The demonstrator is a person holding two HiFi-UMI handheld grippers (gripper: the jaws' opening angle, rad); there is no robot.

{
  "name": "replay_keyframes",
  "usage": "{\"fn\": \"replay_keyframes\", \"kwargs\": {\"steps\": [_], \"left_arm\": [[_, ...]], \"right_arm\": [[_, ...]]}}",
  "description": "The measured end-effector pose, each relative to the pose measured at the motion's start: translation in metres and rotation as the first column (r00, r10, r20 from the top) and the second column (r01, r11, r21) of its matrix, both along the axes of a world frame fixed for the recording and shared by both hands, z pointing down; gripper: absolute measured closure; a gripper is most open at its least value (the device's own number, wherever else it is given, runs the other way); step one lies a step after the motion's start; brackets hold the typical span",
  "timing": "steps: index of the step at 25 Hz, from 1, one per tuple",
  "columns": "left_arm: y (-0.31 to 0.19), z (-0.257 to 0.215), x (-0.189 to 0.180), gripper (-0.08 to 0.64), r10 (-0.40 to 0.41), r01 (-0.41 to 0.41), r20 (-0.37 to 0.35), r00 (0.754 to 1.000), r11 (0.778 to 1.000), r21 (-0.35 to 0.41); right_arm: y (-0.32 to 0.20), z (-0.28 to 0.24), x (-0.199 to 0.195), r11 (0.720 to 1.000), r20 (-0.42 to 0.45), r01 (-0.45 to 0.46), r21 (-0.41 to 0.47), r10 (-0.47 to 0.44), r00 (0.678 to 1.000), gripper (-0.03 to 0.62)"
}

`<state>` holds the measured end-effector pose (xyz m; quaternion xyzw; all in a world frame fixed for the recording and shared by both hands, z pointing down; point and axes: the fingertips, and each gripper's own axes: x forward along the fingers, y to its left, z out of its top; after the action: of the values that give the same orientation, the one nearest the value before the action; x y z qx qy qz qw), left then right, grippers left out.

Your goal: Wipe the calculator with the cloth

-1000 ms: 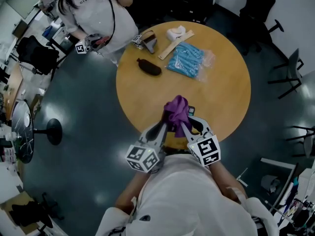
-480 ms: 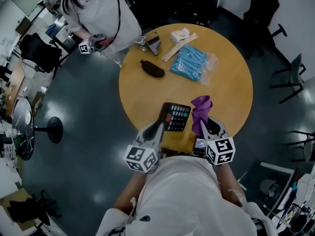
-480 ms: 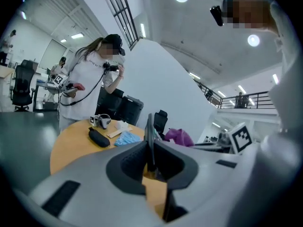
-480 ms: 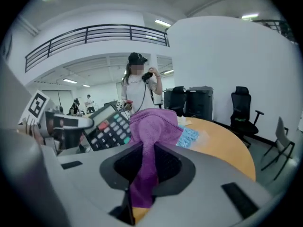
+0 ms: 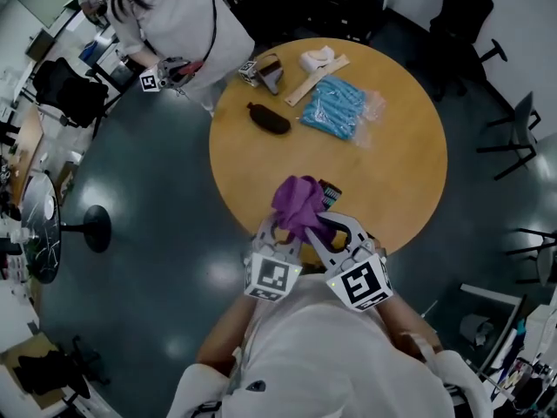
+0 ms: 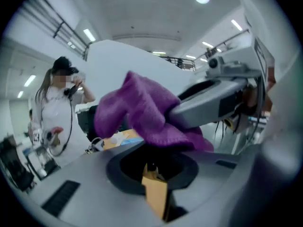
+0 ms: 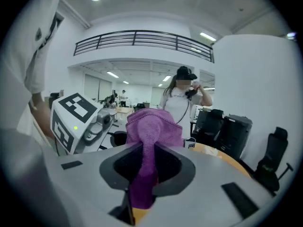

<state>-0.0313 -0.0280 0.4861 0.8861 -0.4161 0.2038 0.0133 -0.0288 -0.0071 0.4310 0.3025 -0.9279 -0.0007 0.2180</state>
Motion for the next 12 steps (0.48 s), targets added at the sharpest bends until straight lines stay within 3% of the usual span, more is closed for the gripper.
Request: {"fn": "replay_keyframes", "kwargs": {"steps": [2,9,12], "left_arm": [[0.002,-0.003,0.004,0.512,0.052,-0.057,0.086,0.995,0.997,0.059],[0.011,-0.005,0.000,0.512,0.088,-0.113,0.197,0.976,0.986,0.119],[0.016,0.001,-0.004,0.512,0.097,-0.122,0.202,0.975,0.986,0.114]], "right_arm": [[0.003,0.002,-0.006,0.999,-0.043,0.040,0.012,-0.039,0.998,0.520],[-0.001,0.015,-0.002,0.999,-0.193,0.028,0.032,-0.022,0.981,0.520],[-0.015,0.020,0.016,1.000,-0.199,-0.015,0.013,0.018,0.980,0.520]]}}
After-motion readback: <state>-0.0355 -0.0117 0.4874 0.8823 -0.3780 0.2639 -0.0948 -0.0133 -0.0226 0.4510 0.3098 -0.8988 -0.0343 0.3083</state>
